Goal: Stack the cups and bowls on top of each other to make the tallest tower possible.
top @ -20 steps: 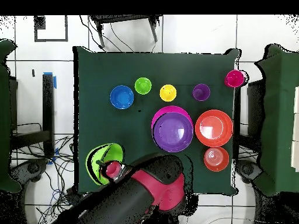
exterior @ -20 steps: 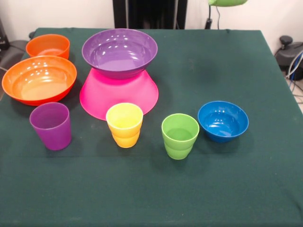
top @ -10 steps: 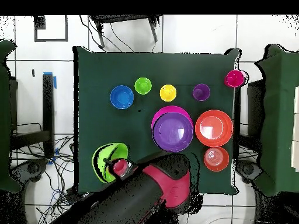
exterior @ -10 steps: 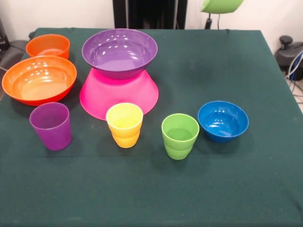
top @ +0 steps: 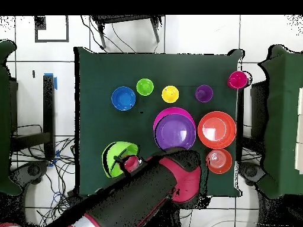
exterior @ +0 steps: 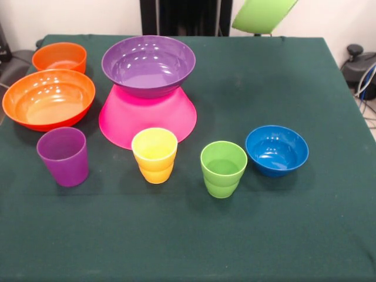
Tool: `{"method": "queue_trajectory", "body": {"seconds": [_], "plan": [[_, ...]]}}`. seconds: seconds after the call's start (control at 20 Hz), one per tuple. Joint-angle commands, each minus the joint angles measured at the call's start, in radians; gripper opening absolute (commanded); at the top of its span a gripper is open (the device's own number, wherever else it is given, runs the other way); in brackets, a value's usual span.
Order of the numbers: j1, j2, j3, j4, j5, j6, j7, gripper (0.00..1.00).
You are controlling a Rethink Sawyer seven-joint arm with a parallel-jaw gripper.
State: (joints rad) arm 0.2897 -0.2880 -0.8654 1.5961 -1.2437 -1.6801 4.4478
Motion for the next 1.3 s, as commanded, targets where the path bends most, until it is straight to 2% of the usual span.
{"method": "queue_trajectory", "body": {"seconds": [0.05,0.35,0.65,0.8,1.05,1.3], "plan": [[-0.03,0.059,0.178,-0.092,-0.02,0.151,-0.078,0.0],[-0.05,0.073,0.19,-0.106,-0.03,0.129,-0.08,0.0],[-0.095,0.059,0.227,-0.122,-0.06,0.033,-0.015,0.0],[-0.131,0.059,0.248,-0.137,-0.074,0.0,-0.014,0.0],[-0.151,0.043,0.268,-0.137,-0.086,0.001,-0.005,0.0],[-0.114,0.023,0.25,-0.109,-0.081,0.067,0.003,0.0]]}}
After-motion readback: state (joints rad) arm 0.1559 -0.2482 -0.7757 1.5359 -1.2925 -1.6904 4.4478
